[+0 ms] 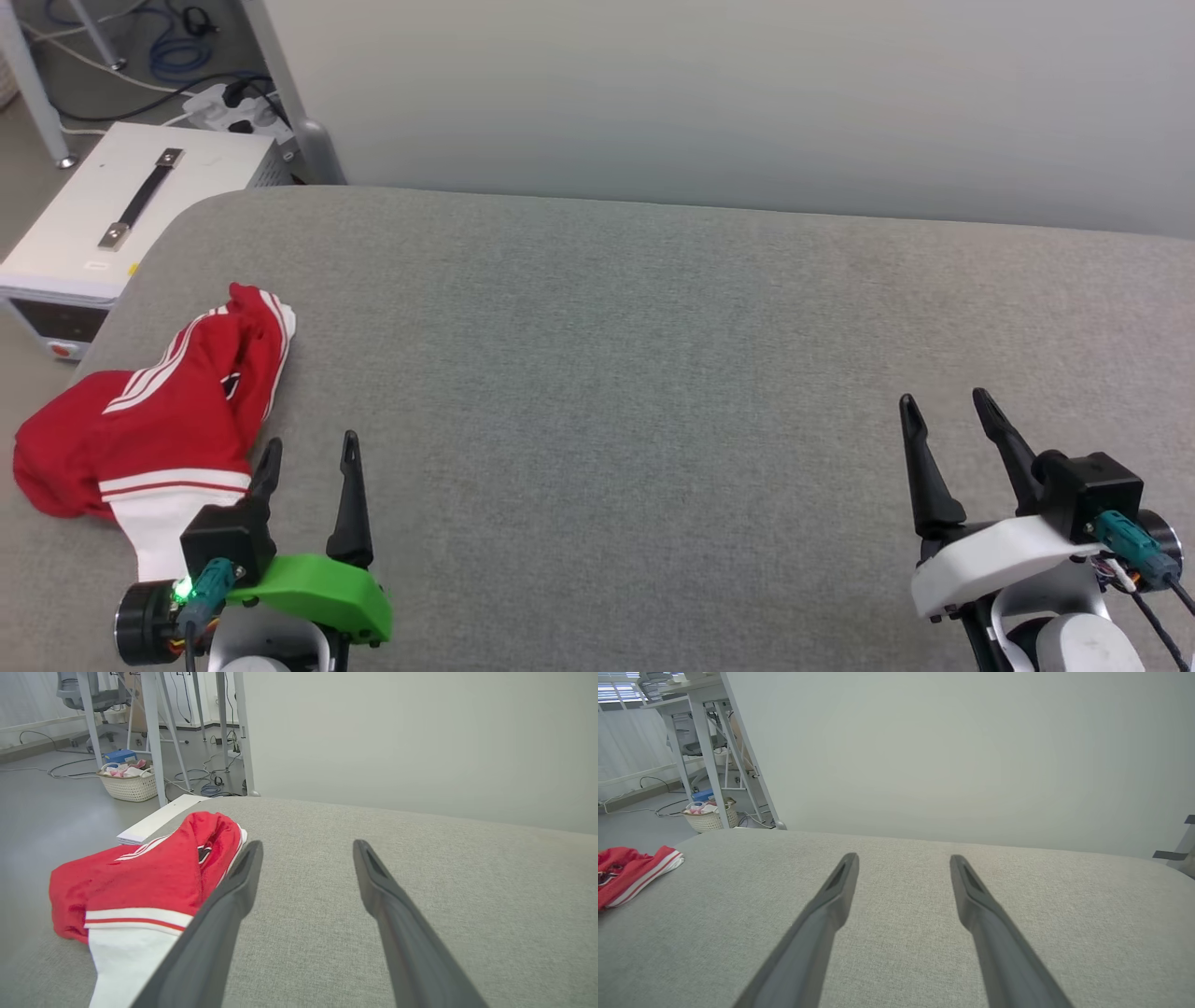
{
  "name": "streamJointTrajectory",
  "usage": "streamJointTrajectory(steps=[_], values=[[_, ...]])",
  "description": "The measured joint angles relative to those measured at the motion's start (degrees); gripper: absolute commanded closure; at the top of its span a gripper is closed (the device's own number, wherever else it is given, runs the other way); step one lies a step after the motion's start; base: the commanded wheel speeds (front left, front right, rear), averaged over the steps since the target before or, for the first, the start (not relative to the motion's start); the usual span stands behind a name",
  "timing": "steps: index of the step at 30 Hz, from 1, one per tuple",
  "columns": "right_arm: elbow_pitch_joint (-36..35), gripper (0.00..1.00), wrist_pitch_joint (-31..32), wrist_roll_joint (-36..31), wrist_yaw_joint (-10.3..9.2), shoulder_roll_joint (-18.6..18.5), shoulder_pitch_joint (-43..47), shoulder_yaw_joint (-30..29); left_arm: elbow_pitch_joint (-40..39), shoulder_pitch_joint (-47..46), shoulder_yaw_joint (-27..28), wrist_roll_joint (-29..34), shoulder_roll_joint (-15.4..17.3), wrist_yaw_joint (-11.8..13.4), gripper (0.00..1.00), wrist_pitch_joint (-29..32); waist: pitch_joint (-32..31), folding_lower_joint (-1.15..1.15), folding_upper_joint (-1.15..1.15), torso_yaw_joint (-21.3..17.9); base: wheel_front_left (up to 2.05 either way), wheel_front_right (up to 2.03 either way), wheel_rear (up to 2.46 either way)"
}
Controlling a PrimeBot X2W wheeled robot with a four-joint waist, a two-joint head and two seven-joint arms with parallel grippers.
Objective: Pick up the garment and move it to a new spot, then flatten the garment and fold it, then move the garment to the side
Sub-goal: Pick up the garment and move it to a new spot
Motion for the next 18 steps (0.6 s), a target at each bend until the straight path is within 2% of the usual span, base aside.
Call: streamJointTrajectory(steps=[18], values=[[-0.6,0.0,0.1,-1.2,0.0,0.0,-1.4,6.3,1.5,0.0,4.0,-0.6,0.1,-1.1,0.0,-2.2,-0.4,0.0,0.0,11.5,0.0,0.0,0.0]])
